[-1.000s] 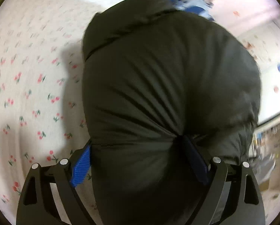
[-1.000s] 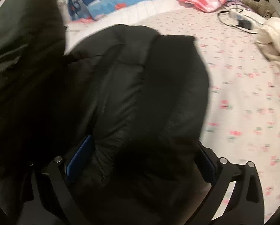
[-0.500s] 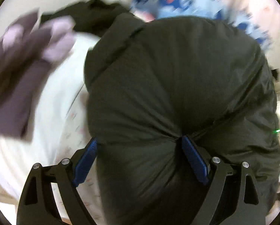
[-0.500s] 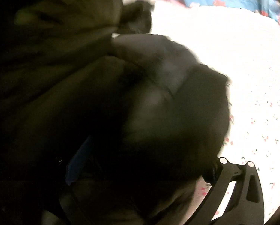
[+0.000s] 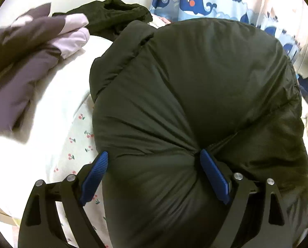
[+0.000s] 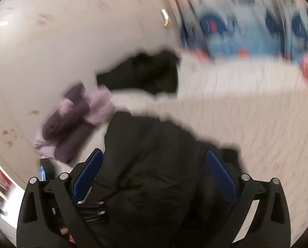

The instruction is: Fold large clothes

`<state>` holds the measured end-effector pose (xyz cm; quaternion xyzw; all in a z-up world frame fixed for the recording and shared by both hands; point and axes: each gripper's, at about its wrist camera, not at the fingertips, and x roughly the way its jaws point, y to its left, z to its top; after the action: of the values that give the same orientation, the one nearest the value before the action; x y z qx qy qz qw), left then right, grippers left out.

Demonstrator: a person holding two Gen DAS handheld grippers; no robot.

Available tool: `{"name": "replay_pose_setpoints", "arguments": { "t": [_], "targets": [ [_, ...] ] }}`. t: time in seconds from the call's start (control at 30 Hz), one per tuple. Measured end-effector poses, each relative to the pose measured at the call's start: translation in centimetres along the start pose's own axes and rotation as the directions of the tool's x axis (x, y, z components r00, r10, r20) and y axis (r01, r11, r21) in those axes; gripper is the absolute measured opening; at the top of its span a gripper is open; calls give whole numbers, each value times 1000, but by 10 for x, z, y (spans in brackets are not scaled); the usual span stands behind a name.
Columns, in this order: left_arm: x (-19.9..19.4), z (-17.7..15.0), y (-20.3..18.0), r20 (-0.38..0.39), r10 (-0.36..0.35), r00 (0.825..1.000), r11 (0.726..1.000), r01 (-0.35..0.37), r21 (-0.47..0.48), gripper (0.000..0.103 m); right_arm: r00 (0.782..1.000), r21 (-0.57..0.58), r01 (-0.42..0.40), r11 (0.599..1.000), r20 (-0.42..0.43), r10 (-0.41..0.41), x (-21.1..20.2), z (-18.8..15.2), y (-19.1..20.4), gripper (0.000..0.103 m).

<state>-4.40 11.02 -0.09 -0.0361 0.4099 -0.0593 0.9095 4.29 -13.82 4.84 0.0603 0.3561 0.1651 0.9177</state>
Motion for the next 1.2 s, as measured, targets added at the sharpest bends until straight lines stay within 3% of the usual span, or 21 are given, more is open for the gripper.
{"name": "replay_pose_setpoints", "arguments": {
  "t": [0.03, 0.1, 0.17, 0.2, 0.3, 0.37, 0.43, 0.47, 0.53, 0.63, 0.73, 0.87, 0.9, 0.97, 1.03, 1.1, 1.2],
  "targets": [
    [5, -1, 8, 2, -23, 1000, 1000, 23, -19, 88, 999, 2, 32, 999, -36, -32, 23, -10, -10, 96],
    [6, -2, 21, -17, -108, 994, 992, 107, -71, 93, 994, 137, 2, 991, -109, 13, 66, -39, -37, 97],
    [7, -3, 29, -45, -204, 978, 971, 196, -134, 94, 993, 184, 42, 982, -117, -21, 67, -54, -52, 97],
    [7, -5, 27, -53, -207, 977, 972, 199, -128, 94, 991, 168, 58, 984, -130, -36, 65, -53, -51, 97],
    [2, -10, 10, -24, -128, 991, 992, 128, -16, 94, 988, 117, 115, 986, -111, -102, 32, -51, -41, 96],
    [-6, -13, 2, 11, -90, 996, 996, 90, 29, 94, 992, 94, 127, 988, 9, -128, -12, -52, -28, 96],
    [-15, -15, -3, 32, -62, 998, 997, 61, 41, 94, 984, 76, 157, 985, 75, -162, -37, -65, -10, 96],
    [-17, -15, -5, 41, -50, 998, 998, 48, 49, 94, 981, 45, 185, 982, 52, -187, -34, -74, 8, 96],
    [-20, -15, -7, 55, -35, 998, 998, 32, 59, 94, 972, -73, 215, 974, -76, -220, 2, -91, 14, 96],
    [-24, -17, -10, 51, -35, 998, 997, 31, 71, 94, 969, 8, 172, 985, -180, -168, 16, -99, -8, 97],
    [-31, -19, -12, 94, 23, 995, 994, -33, 105, 94, 977, 28, 171, 985, -136, -166, -19, -88, 1, 96],
    [-49, -23, -20, 190, 95, 977, 974, -131, 186, 94, 986, -23, 159, 987, -47, -160, -59, -86, 32, 96],
    [-52, -23, -20, 196, 96, 976, 972, -134, 191, 95, 983, -44, 165, 985, -70, -168, -55, -85, 41, 96],
    [-54, -21, -15, 186, 78, 979, 978, -112, 177, 95, 957, -128, 160, 979, -225, -186, -18, -91, 46, 96],
    [-56, -18, -8, 168, 52, 984, 987, -76, 142, 95, 949, -85, 131, 988, -277, -150, -7, -93, 35, 96],
    [-61, -15, 1, 170, 50, 984, 992, -68, 104, 95, 957, -43, 130, 991, -258, -136, -22, -87, 32, 96],
    [-69, -3, 10, 180, 57, 982, 995, -71, 72, 95, 985, -76, 120, 990, -115, -128, -81, -66, 37, 96]
  ]
}}
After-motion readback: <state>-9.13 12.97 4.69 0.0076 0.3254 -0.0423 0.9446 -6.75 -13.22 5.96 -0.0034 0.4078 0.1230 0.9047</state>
